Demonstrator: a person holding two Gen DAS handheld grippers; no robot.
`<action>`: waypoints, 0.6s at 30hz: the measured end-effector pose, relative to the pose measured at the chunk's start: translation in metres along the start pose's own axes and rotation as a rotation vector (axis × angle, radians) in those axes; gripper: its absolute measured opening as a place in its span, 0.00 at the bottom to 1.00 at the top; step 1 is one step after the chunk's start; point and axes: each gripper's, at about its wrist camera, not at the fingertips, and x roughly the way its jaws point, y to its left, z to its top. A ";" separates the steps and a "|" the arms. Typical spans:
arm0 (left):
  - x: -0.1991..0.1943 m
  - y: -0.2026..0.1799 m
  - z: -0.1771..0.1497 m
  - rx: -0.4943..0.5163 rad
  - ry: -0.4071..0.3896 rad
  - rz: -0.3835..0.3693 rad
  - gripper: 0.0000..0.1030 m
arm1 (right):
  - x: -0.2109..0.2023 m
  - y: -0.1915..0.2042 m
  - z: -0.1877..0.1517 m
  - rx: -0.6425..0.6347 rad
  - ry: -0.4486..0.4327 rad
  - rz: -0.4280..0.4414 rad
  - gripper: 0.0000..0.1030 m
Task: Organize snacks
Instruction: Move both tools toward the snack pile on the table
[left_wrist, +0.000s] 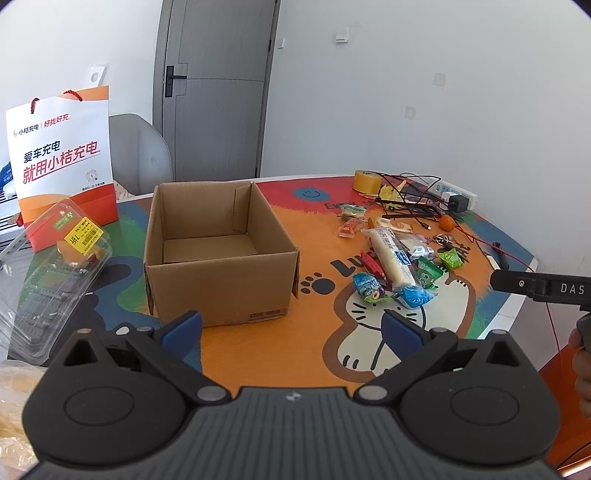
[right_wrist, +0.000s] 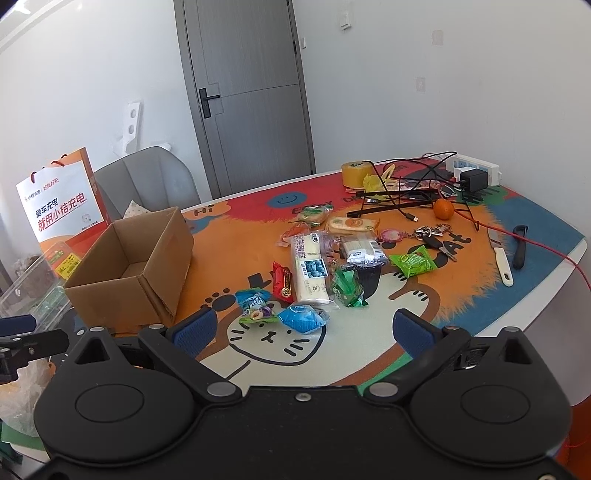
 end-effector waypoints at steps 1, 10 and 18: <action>0.002 -0.001 0.000 0.002 0.011 0.004 0.99 | 0.001 -0.001 0.000 0.007 0.005 0.003 1.00; 0.015 -0.011 0.000 0.020 -0.001 0.003 0.99 | 0.007 -0.011 -0.005 0.031 0.006 0.015 1.00; 0.034 -0.023 0.001 0.042 -0.002 0.012 0.99 | 0.017 -0.023 -0.008 0.033 0.004 0.020 1.00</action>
